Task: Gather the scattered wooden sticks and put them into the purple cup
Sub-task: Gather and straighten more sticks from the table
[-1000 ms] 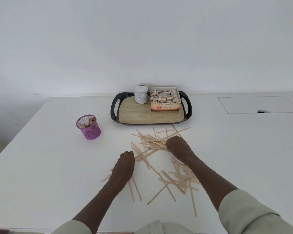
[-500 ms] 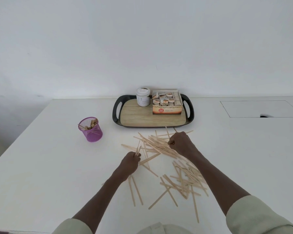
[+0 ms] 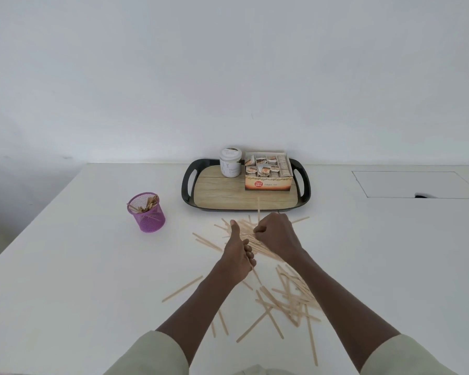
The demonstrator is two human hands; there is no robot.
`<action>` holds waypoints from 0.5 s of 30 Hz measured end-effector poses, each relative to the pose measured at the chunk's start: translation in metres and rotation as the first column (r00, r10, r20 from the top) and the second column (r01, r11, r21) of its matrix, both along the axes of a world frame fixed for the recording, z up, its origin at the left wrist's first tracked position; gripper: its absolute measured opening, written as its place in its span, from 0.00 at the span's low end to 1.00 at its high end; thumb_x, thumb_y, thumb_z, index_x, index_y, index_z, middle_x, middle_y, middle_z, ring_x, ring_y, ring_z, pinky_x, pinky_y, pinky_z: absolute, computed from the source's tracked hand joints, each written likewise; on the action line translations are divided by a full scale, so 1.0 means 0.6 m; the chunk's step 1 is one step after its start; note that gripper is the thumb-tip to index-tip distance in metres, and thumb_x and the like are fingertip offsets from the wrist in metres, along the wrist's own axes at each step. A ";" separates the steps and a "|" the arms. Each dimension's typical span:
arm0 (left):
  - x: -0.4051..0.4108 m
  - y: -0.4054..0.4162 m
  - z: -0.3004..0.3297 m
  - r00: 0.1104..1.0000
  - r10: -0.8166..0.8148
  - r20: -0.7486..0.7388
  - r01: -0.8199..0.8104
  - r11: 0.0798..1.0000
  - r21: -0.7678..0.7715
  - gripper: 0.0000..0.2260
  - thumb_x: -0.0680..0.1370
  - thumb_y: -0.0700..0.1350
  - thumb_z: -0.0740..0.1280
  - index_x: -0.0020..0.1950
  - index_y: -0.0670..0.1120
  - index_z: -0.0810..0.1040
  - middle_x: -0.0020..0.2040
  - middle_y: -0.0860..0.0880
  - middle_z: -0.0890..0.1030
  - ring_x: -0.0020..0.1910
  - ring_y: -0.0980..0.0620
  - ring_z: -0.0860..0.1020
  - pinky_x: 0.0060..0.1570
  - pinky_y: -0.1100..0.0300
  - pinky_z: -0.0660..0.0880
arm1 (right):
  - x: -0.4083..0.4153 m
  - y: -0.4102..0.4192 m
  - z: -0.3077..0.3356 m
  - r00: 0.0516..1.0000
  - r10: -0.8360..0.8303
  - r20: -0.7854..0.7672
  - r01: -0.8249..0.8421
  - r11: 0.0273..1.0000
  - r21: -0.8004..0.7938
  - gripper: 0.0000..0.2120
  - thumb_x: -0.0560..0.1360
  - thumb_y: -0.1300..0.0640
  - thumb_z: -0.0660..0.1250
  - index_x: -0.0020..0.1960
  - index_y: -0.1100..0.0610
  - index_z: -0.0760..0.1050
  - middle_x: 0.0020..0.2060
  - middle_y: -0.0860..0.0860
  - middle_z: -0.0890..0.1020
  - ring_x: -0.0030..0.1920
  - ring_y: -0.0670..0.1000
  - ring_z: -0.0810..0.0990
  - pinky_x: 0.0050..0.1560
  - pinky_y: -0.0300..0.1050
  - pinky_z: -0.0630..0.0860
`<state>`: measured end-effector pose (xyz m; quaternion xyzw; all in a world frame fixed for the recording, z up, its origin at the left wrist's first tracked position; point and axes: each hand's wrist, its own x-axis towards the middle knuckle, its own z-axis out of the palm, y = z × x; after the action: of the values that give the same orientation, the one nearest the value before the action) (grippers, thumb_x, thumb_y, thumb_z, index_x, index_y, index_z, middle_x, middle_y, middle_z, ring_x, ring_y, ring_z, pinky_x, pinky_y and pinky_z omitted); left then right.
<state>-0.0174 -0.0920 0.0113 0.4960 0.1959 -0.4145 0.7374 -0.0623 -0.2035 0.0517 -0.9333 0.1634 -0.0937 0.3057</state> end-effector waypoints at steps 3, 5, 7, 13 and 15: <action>0.005 -0.012 0.009 0.996 -0.040 0.076 0.052 0.987 -0.154 0.42 0.74 0.74 0.56 0.59 0.34 0.77 0.48 0.43 0.81 0.47 0.50 0.78 0.51 0.59 0.73 | -0.005 0.031 0.002 0.998 0.032 -0.055 -0.032 0.999 0.009 0.06 0.68 0.66 0.68 0.34 0.64 0.81 0.30 0.57 0.83 0.33 0.53 0.82 0.34 0.49 0.80; 0.006 -0.015 0.019 0.993 -0.052 0.102 0.074 0.969 -0.234 0.36 0.79 0.67 0.58 0.66 0.34 0.75 0.63 0.37 0.79 0.64 0.44 0.78 0.70 0.50 0.69 | -0.006 0.042 0.004 0.996 0.034 -0.077 -0.035 0.999 -0.009 0.08 0.68 0.67 0.63 0.32 0.66 0.77 0.28 0.59 0.79 0.30 0.53 0.78 0.29 0.48 0.72; 0.005 -0.015 0.026 0.992 -0.019 0.121 0.046 0.974 -0.223 0.27 0.82 0.58 0.60 0.68 0.36 0.74 0.66 0.35 0.77 0.65 0.41 0.77 0.72 0.45 0.68 | -0.007 0.046 0.009 0.994 0.044 -0.098 -0.048 0.998 -0.040 0.08 0.68 0.69 0.60 0.33 0.66 0.75 0.28 0.58 0.76 0.29 0.52 0.74 0.29 0.46 0.68; -0.005 -0.013 0.043 0.989 -0.009 0.145 0.044 0.970 -0.241 0.30 0.80 0.59 0.64 0.65 0.32 0.74 0.57 0.36 0.81 0.62 0.40 0.79 0.69 0.46 0.71 | -0.014 0.054 0.019 0.992 0.072 -0.100 -0.084 0.989 -0.122 0.09 0.75 0.68 0.56 0.40 0.64 0.74 0.32 0.54 0.73 0.34 0.52 0.73 0.29 0.40 0.63; -0.008 -0.011 0.046 0.987 0.008 0.161 0.027 0.977 -0.212 0.26 0.81 0.57 0.63 0.63 0.34 0.74 0.50 0.37 0.83 0.58 0.40 0.81 0.64 0.46 0.75 | -0.020 0.059 0.020 0.994 0.062 -0.086 -0.071 0.991 -0.116 0.11 0.76 0.68 0.54 0.46 0.65 0.76 0.34 0.55 0.74 0.36 0.52 0.73 0.29 0.38 0.61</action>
<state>-0.0222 -0.0985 0.0387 0.4468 0.0880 -0.3953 0.7977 -0.0744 -0.1679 0.0634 -0.9579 0.1388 -0.0543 0.2454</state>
